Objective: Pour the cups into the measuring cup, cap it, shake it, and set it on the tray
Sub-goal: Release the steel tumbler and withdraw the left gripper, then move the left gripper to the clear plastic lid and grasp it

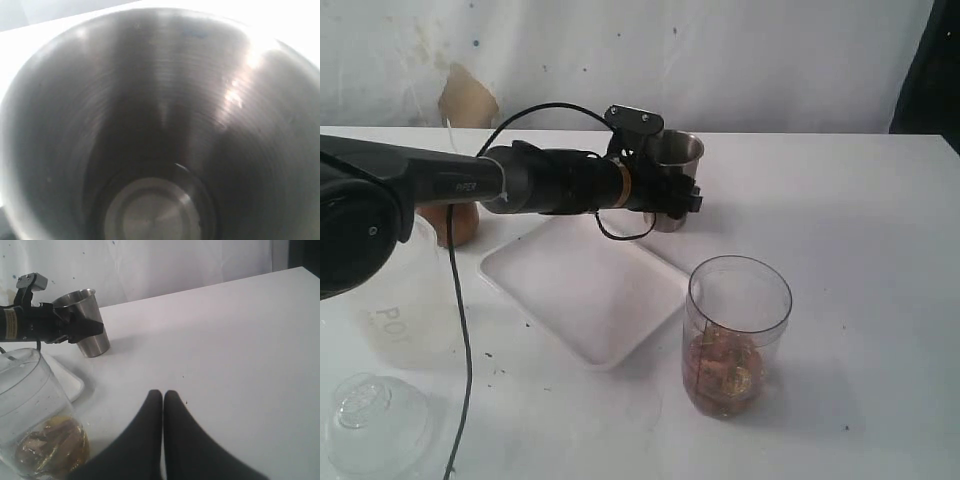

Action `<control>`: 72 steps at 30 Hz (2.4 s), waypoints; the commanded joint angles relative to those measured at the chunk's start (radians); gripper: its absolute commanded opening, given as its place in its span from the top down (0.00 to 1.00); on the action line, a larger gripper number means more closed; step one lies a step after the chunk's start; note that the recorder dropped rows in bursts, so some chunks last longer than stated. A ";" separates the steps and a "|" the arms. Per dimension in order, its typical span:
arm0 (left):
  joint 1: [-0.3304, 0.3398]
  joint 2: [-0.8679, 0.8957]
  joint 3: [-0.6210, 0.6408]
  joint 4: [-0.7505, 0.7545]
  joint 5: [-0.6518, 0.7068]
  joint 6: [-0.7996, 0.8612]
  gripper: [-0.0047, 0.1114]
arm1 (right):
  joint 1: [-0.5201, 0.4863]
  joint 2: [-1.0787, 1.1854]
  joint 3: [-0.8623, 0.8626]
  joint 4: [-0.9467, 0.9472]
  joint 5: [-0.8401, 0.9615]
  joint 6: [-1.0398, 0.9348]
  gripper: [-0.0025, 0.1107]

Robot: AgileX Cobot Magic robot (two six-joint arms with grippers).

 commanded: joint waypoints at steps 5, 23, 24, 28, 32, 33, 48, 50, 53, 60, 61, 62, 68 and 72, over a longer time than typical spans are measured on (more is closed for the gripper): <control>-0.001 -0.112 0.081 -0.002 0.024 -0.042 0.13 | 0.004 -0.003 0.001 0.001 -0.015 -0.007 0.98; -0.001 -0.578 0.512 0.005 0.027 -0.049 0.53 | 0.004 -0.003 0.001 0.001 -0.012 -0.007 0.98; -0.001 -0.622 0.537 0.005 0.043 -0.049 0.65 | 0.004 -0.003 0.001 0.001 -0.012 -0.007 0.98; -0.001 -0.834 0.658 0.005 0.109 -0.052 0.96 | 0.004 -0.003 0.001 0.001 -0.012 -0.007 0.98; -0.003 -0.964 0.712 -0.015 0.304 -0.036 0.96 | 0.004 -0.003 0.001 0.001 -0.012 -0.007 0.98; -0.003 -0.993 0.719 -0.055 0.379 0.013 0.96 | 0.004 -0.003 0.001 0.001 -0.012 -0.007 0.98; 0.118 -1.076 0.555 -1.213 1.357 1.339 0.96 | 0.004 -0.003 0.001 0.001 -0.012 -0.007 0.98; 0.118 -1.121 0.618 -1.213 1.357 1.327 0.94 | 0.004 -0.003 0.001 0.001 -0.012 -0.007 0.98; 0.118 -1.175 0.728 -1.203 1.357 1.295 0.73 | 0.004 -0.003 0.001 0.001 -0.012 -0.007 0.98; 0.118 -1.177 0.966 -1.203 1.225 1.273 0.31 | 0.004 -0.003 0.001 0.001 -0.014 -0.007 0.98; 0.118 -1.176 0.985 -1.202 1.189 1.263 0.31 | 0.004 -0.003 0.001 0.001 -0.014 -0.007 0.98; 0.118 -1.176 1.003 -1.199 1.153 1.261 0.31 | 0.004 -0.003 0.001 0.001 -0.014 -0.007 0.98; 0.118 -1.176 1.069 -1.105 1.013 1.182 0.31 | 0.004 -0.003 0.001 0.001 -0.012 -0.007 0.98; 0.118 -1.174 1.076 -1.053 0.977 1.125 0.31 | 0.004 -0.003 0.001 0.001 -0.012 0.003 0.98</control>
